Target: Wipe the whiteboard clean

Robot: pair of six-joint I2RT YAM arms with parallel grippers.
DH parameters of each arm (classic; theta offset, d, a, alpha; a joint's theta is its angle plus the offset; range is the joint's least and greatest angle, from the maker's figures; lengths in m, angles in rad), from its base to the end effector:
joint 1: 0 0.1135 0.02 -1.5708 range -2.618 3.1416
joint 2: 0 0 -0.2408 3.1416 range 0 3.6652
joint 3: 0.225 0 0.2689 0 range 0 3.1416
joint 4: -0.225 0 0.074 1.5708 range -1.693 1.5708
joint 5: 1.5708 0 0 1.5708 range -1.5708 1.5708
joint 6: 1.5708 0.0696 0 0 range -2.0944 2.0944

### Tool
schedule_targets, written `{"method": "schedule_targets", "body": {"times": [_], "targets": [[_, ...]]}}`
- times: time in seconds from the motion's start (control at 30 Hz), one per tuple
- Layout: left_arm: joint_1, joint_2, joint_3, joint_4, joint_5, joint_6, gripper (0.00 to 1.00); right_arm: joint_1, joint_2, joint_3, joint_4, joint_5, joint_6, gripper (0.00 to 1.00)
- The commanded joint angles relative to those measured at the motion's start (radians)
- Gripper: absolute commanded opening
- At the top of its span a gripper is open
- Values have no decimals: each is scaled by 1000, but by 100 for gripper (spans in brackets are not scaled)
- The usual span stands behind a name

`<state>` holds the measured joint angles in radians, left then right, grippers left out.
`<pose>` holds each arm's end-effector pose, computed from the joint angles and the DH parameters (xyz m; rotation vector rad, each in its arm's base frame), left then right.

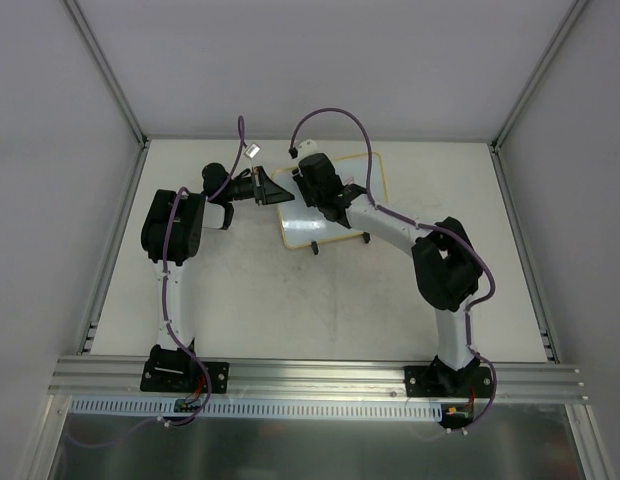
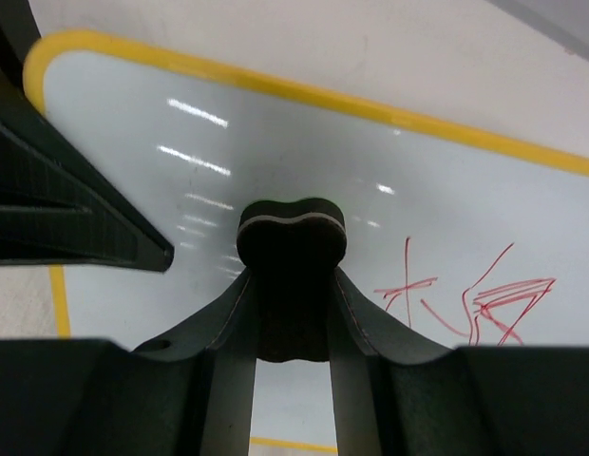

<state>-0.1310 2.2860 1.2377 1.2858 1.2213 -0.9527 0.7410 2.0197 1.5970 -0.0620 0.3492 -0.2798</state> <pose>0.4433 -0.1244 0.1211 0.5412 1.6543 -1.6323 0.3935 0.3277 0.2127 -0.7965 1.8614 -0.0680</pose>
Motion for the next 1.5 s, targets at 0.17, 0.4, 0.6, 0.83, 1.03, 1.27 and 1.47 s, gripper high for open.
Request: {"method": "schedule_targets", "body": {"times": [0.17,0.4,0.6,0.83,1.03,1.27,1.47], "targets": [[-1,3,3,323,57,66,0,9,-91,-257,11,-56,122,0],[-1,4,3,326,55,65,0,20,-153,-422,99,-39,163,0],[1,4,5,328,55,62,0,20,-151,-463,126,-33,180,0],[1,4,3,331,55,61,0,12,-148,-388,120,-18,156,0],[1,9,8,333,55,54,0,-12,-128,-249,79,-21,123,0],[1,9,8,333,55,54,0,-48,-105,-109,21,-38,91,0],[1,9,8,333,53,52,0,-84,-99,-45,-2,-68,82,1]]}}
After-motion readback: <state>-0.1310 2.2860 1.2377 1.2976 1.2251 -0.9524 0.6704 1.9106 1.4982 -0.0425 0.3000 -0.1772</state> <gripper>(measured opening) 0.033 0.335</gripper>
